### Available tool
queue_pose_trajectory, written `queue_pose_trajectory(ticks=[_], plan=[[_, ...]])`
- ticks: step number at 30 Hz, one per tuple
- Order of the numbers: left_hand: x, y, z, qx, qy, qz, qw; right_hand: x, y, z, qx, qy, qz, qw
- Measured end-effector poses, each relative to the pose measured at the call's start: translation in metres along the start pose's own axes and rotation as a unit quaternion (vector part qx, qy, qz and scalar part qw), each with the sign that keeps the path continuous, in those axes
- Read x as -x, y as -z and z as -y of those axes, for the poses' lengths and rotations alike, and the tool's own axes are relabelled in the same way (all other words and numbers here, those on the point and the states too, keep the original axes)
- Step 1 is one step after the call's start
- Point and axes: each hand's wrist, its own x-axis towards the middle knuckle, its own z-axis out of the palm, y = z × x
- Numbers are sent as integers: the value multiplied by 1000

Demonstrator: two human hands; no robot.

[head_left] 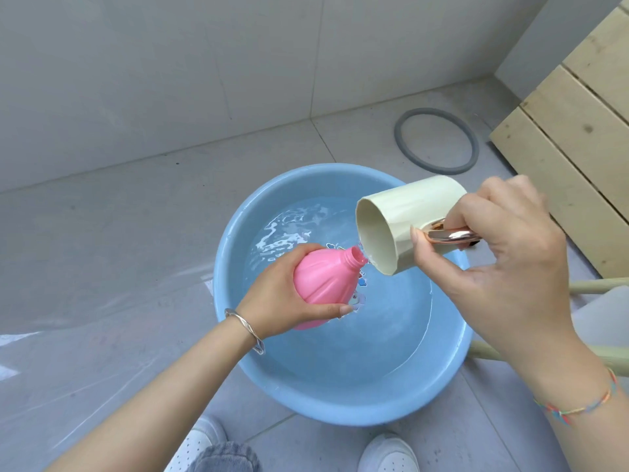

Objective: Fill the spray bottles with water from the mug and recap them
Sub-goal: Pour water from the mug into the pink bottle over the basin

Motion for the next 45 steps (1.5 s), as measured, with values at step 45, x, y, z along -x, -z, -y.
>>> queue_pose_trajectory(ticks=[45], plan=[[3,4,6,103,53,-59,991,85,-76,-74,-4,-246,287,926]])
